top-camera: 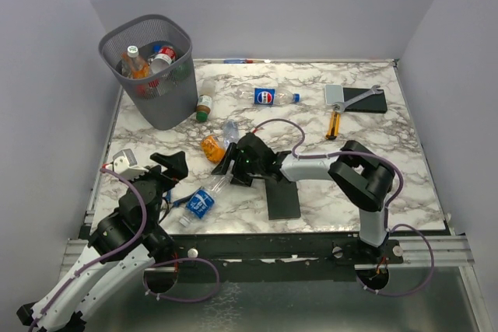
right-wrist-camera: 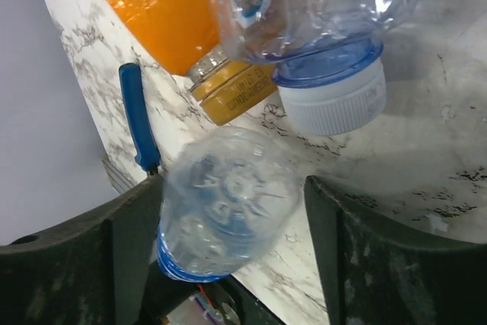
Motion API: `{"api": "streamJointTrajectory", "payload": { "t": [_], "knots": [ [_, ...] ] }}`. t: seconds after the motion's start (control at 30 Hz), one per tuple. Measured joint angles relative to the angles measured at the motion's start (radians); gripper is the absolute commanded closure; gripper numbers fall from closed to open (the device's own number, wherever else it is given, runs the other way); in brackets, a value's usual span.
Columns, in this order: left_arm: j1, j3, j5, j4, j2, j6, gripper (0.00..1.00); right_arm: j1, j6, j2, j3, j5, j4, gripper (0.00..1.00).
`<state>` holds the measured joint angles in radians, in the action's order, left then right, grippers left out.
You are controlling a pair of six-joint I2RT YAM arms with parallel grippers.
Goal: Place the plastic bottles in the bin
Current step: Pick up the plastic bottle from the corner of the board.
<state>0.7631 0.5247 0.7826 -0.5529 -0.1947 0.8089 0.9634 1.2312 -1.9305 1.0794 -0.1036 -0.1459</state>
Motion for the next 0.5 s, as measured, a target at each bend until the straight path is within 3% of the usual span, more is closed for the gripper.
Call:
{"api": "streamJointTrajectory", "payload": {
  "t": [0.17,0.33,0.5],
  "knots": [
    [0.000,-0.002,0.005,0.000,0.000,0.007,0.01,0.004,0.018,-0.006,-0.020,-0.001,-0.021,0.52],
    [0.000,-0.004,0.010,-0.004,0.002,0.007,0.01,0.008,0.028,0.080,-0.130,0.006,-0.039,0.61],
    [0.000,-0.004,0.019,-0.004,0.011,0.007,0.01,0.007,0.012,0.371,-0.286,0.072,-0.011,0.63]
  ]
}}
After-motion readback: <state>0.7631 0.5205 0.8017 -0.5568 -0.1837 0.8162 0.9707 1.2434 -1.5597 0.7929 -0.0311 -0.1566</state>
